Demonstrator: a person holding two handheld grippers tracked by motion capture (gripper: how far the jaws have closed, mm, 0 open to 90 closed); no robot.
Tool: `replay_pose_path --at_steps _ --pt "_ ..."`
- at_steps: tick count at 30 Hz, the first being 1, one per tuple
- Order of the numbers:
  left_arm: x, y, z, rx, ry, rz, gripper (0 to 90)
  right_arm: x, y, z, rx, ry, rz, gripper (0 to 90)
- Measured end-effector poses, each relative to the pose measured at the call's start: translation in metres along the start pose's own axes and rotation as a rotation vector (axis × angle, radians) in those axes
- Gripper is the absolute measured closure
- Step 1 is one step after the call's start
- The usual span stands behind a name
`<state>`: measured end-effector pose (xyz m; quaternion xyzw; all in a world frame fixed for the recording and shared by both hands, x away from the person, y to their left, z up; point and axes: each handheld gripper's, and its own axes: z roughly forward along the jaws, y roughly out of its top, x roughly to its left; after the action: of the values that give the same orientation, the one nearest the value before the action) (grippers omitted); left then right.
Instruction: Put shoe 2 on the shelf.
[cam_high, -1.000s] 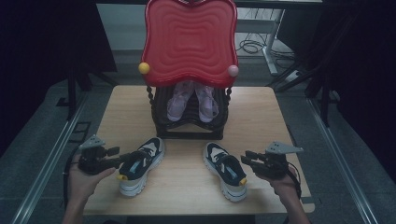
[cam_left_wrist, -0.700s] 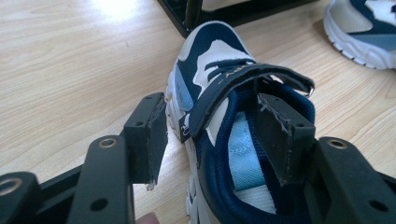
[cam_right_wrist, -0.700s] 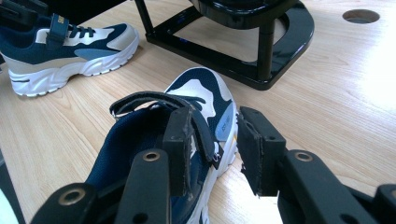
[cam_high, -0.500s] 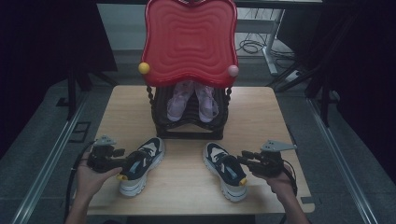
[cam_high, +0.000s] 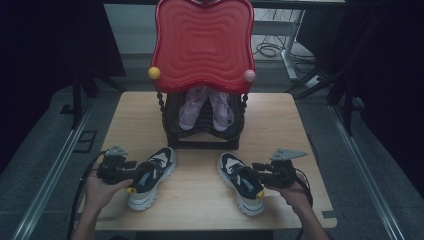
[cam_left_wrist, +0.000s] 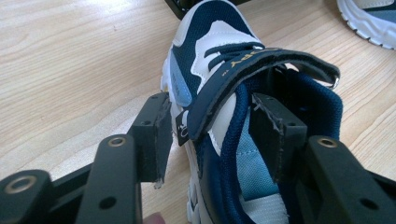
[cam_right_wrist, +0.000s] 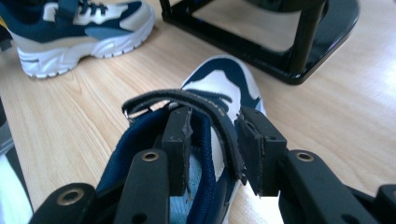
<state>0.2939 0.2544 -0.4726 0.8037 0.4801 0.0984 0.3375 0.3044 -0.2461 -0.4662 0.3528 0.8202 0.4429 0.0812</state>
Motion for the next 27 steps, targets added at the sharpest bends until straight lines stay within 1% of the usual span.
replay_pose_path --at_steps 4,7,8,11,13,17,19,21,27 --pt "0.001 0.000 0.001 0.005 -0.002 0.000 52.4 -0.002 0.002 0.009 0.051 -0.008 -0.005 63.9" --pt "0.003 0.001 0.004 0.027 0.005 0.008 55.2 -0.002 0.003 0.016 0.083 -0.021 -0.016 64.5" --pt "0.003 0.001 0.005 0.026 0.004 0.005 56.1 -0.003 0.003 0.019 0.089 -0.019 -0.015 64.8" --pt "0.004 0.001 0.006 0.027 -0.013 0.012 59.9 -0.004 0.004 0.021 0.090 -0.019 -0.004 65.8" --pt "0.004 0.001 0.007 0.027 -0.025 0.016 64.3 -0.003 0.005 0.021 0.097 -0.021 -0.011 66.7" --pt "0.002 0.001 0.007 0.028 -0.015 0.020 68.6 -0.001 0.008 0.022 0.131 -0.034 -0.023 68.8" --pt "0.002 0.000 0.007 0.023 -0.009 0.016 69.9 0.000 0.010 0.023 0.141 -0.042 -0.030 70.3" --pt "0.001 0.000 0.006 0.019 -0.008 0.007 70.8 0.001 0.010 0.023 0.143 -0.053 -0.039 71.4" --pt "0.000 -0.001 0.004 0.009 -0.006 0.002 72.1 0.004 0.009 0.021 0.133 -0.075 -0.062 73.4"
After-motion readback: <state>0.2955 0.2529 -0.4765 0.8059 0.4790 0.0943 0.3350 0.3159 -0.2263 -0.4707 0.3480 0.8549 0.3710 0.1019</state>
